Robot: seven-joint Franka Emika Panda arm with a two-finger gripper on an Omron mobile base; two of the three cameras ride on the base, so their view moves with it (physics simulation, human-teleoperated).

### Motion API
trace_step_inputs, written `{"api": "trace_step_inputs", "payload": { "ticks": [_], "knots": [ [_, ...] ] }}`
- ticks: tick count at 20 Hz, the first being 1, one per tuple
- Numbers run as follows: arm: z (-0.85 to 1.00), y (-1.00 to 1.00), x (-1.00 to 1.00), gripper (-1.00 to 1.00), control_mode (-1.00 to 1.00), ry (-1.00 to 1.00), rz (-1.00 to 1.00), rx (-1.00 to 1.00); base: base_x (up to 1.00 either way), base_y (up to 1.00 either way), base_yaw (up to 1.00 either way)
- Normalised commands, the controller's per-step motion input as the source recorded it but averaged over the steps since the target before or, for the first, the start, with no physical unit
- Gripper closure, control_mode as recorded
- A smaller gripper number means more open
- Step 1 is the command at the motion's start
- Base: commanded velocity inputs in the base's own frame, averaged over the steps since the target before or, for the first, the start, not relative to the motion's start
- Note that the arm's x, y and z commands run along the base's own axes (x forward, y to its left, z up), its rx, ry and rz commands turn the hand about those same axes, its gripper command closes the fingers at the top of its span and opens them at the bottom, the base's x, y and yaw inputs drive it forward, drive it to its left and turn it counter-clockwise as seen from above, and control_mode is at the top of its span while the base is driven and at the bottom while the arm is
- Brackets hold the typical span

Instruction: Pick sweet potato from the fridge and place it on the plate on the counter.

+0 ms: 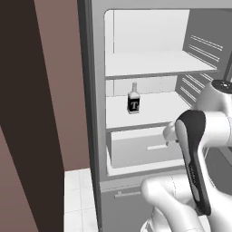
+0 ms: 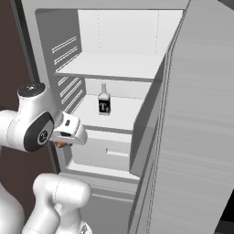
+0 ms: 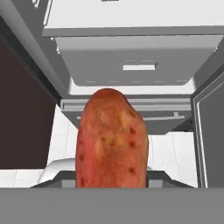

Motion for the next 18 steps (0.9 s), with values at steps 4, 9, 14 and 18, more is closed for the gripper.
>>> {"api": "trace_step_inputs", "payload": {
  "ticks": [4,9,14,18],
  "knots": [
    [0.0,0.16,-0.2,1.0,-1.0,0.0,0.0,0.0,0.0,0.0,0.0],
    [0.0,0.09,-0.11,1.0,1.0,0.0,0.0,0.0,-0.22,0.0,0.0],
    [0.0,0.0,0.0,1.0,1.0,0.0,0.0,0.0,-0.75,0.0,0.0],
    [0.0,0.0,0.0,1.0,1.0,0.0,0.0,0.0,-1.0,0.0,-0.05]
  ]
}}
